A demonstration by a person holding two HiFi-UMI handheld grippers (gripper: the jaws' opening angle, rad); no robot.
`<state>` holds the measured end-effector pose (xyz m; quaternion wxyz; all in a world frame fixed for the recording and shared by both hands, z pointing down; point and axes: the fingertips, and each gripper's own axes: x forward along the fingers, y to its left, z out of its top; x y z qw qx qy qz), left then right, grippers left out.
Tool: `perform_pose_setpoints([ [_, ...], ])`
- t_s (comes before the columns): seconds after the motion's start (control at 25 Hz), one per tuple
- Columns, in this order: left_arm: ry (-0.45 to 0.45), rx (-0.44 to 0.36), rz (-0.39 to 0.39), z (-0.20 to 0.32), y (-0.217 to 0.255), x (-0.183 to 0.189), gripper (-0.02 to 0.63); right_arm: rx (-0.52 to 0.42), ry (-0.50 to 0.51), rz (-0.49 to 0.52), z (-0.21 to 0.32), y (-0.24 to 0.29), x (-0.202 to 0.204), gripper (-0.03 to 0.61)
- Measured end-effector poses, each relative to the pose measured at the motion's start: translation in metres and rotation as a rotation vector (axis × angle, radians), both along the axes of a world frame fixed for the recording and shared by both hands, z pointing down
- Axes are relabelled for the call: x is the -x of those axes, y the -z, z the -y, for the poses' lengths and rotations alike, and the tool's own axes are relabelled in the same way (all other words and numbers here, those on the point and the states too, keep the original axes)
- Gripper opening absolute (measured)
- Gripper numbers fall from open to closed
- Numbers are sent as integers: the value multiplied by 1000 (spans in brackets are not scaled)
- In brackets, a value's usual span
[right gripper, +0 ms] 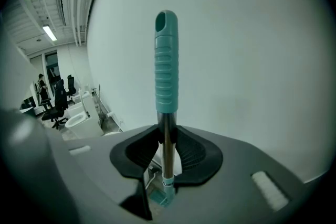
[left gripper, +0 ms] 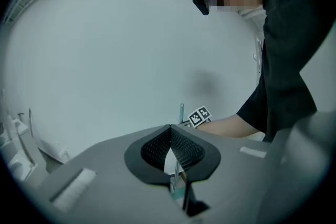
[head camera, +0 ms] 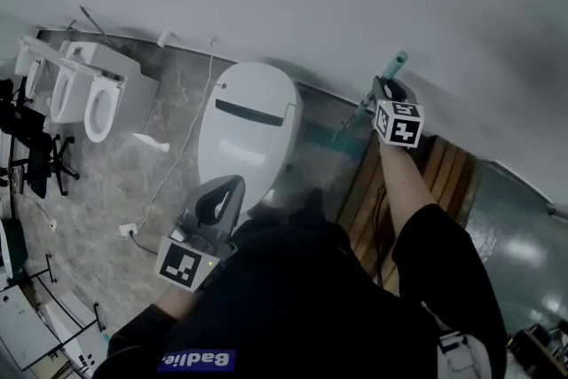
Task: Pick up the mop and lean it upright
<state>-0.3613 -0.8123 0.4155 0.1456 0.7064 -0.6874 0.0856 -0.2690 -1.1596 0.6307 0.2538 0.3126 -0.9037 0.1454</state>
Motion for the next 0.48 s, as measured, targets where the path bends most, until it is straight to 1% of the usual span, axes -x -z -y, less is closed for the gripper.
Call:
perform_pose_setpoints([
  [0.24,3,5,19,-2,-3,-2,18,7,-34,-10,25,-7,3,106],
  [0.48,15,4,16,-4,-1,-2,18,13,-66,-13,41,-8,6,106],
])
